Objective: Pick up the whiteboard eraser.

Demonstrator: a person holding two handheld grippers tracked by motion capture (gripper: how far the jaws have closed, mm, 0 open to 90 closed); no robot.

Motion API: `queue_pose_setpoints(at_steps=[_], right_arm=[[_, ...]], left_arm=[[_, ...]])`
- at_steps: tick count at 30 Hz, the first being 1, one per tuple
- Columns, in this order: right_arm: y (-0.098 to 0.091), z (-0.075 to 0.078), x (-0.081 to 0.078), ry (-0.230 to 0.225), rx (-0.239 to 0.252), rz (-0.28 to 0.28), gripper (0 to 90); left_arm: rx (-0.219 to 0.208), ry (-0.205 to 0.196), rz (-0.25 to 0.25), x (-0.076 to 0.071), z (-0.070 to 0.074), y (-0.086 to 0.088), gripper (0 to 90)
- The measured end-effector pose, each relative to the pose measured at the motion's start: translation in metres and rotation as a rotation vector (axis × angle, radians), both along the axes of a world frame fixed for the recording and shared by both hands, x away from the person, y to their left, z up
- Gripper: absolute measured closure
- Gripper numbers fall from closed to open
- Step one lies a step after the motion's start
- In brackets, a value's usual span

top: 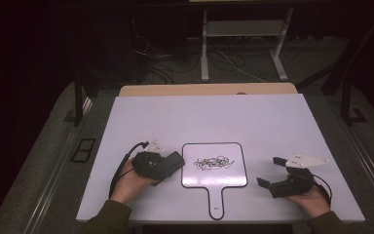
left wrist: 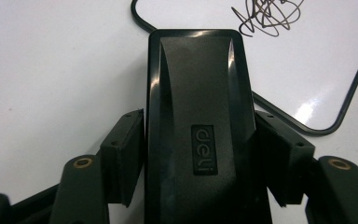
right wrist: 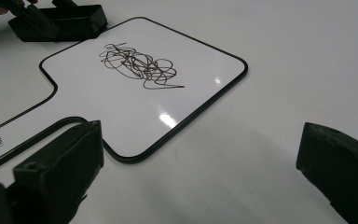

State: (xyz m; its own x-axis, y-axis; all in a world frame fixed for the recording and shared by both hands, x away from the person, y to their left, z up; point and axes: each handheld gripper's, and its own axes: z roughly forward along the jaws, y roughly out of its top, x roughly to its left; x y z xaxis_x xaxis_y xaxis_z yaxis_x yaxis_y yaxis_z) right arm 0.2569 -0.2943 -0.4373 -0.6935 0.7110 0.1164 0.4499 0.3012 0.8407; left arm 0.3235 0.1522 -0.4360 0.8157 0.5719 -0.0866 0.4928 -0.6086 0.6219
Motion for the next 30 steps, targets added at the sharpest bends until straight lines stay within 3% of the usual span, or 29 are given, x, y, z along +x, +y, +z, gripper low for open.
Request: queue_pose_setpoints(at_steps=[18, 24, 30], right_arm=[[-0.0003, 0.0000, 0.0001, 0.001, 0.000, 0.000, 0.0], [-0.0005, 0.0001, 0.0001, -0.001, 0.000, 0.000, 0.0], [-0.0009, 0.0004, -0.0002, 0.000, 0.002, -0.003, 0.0]], left_arm=[[-0.012, 0.034, 0.022, 0.0014, 0.0008, 0.0004, 38.7], [0.006, 0.040, 0.017, 0.0015, 0.0026, -0.0007, 39.0], [-0.011, 0.037, 0.032, 0.0004, 0.0056, -0.0003, 39.2]])
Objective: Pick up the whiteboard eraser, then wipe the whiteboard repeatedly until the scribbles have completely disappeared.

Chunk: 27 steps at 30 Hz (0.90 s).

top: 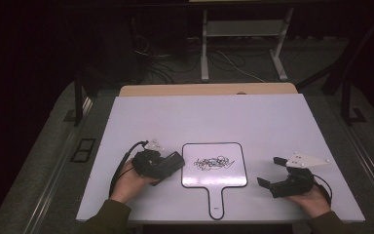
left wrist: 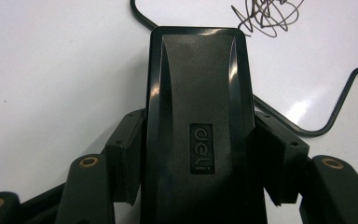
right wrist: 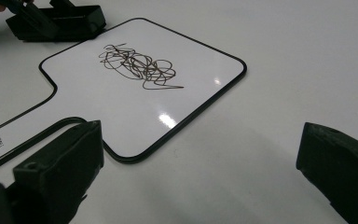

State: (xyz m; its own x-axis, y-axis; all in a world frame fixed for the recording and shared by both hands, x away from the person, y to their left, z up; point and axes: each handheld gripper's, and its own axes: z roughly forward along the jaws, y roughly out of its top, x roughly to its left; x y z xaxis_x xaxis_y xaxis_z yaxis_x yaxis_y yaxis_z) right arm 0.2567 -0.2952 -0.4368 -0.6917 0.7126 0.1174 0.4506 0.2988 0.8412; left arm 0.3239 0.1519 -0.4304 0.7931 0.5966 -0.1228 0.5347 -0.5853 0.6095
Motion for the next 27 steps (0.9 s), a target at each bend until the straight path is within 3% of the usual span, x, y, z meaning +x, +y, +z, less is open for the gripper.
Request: queue_pose_setpoints(at_steps=[16, 27], right_arm=[[-0.001, 0.000, -0.001, -0.004, 0.004, -0.003, 0.0], [0.000, 0.000, 0.000, -0.004, 0.007, -0.007, 0.0]], left_arm=[[-0.030, -0.054, -0.019, -0.002, 0.014, 0.001, 39.1], [-0.057, -0.068, -0.040, 0.000, 0.025, -0.006, 39.1]])
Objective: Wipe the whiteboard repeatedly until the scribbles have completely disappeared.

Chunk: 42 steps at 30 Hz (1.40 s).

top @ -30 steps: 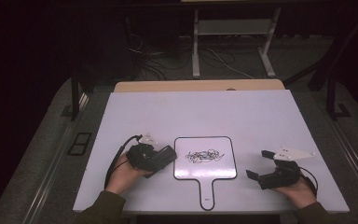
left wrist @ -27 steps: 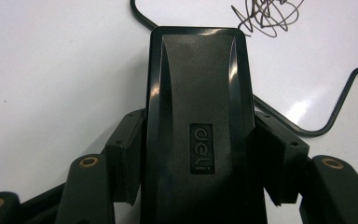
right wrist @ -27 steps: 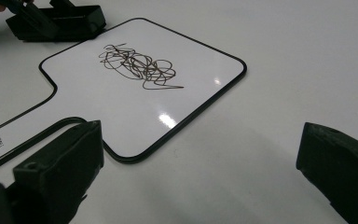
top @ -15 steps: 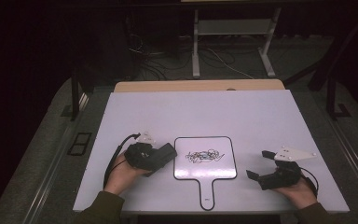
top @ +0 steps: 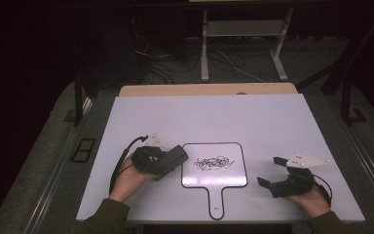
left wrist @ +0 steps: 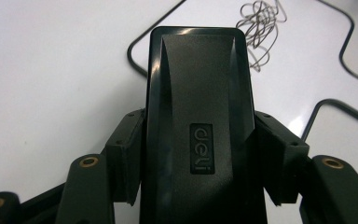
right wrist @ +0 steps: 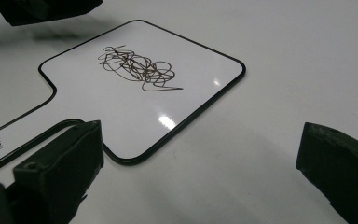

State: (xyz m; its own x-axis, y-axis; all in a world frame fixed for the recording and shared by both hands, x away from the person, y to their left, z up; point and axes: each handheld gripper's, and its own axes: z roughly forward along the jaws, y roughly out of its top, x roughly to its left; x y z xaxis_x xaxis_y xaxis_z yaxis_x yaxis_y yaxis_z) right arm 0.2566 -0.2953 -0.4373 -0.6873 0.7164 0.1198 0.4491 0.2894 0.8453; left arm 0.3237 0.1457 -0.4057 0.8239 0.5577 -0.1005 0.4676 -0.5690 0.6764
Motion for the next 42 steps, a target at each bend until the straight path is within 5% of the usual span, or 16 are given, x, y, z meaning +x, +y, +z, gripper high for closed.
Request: queue_pose_setpoints(at_steps=[19, 31, 42], right_arm=[[0.000, -0.001, -0.002, 0.007, 0.007, -0.001, 0.0], [-0.002, -0.001, -0.002, 0.005, 0.012, -0.007, 0.0], [-0.002, -0.001, -0.002, 0.004, 0.015, -0.007, 0.0]], left_arm=[[-0.004, -0.018, -0.068, 0.020, 0.013, -0.037, 39.2], [0.023, 0.004, -0.113, 0.036, 0.002, -0.079, 39.3], [0.059, 0.004, -0.130, 0.045, -0.013, -0.100, 39.2]])
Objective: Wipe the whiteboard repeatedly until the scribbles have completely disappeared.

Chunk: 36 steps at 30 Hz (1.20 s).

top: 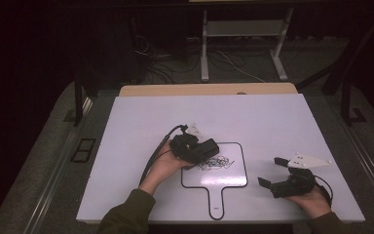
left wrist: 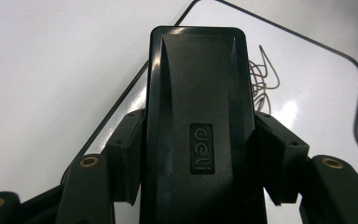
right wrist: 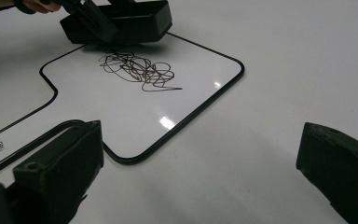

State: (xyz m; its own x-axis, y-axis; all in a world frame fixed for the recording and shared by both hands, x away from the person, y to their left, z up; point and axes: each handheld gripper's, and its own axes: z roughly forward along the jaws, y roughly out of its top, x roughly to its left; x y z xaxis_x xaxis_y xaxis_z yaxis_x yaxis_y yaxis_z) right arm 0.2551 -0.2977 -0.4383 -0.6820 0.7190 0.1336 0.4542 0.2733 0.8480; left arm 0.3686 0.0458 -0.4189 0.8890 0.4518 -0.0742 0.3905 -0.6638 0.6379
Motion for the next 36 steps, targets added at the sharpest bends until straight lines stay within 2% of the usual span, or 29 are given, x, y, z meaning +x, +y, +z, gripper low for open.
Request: queue_pose_setpoints(at_steps=[5, 7, 11, 16, 36], right_arm=[[0.000, 0.000, 0.000, 0.000, -0.001, 0.001, 0.0], [0.000, 0.000, 0.000, 0.000, 0.000, 0.001, 0.0], [0.000, 0.000, 0.000, -0.001, 0.003, -0.001, 0.0], [-0.001, 0.001, 0.000, -0.002, 0.001, -0.002, 0.0], [-0.001, 0.001, 0.000, -0.003, -0.001, -0.001, 0.0]], left_arm=[[0.022, -0.015, -0.004, 0.001, -0.006, -0.008, 39.3], [0.048, -0.031, -0.013, 0.001, -0.007, -0.011, 39.3], [0.068, -0.048, -0.018, 0.000, -0.010, -0.016, 39.3], [0.081, -0.050, -0.020, -0.001, -0.012, -0.019, 39.3], [0.056, -0.018, -0.011, 0.002, -0.013, -0.016, 39.2]])
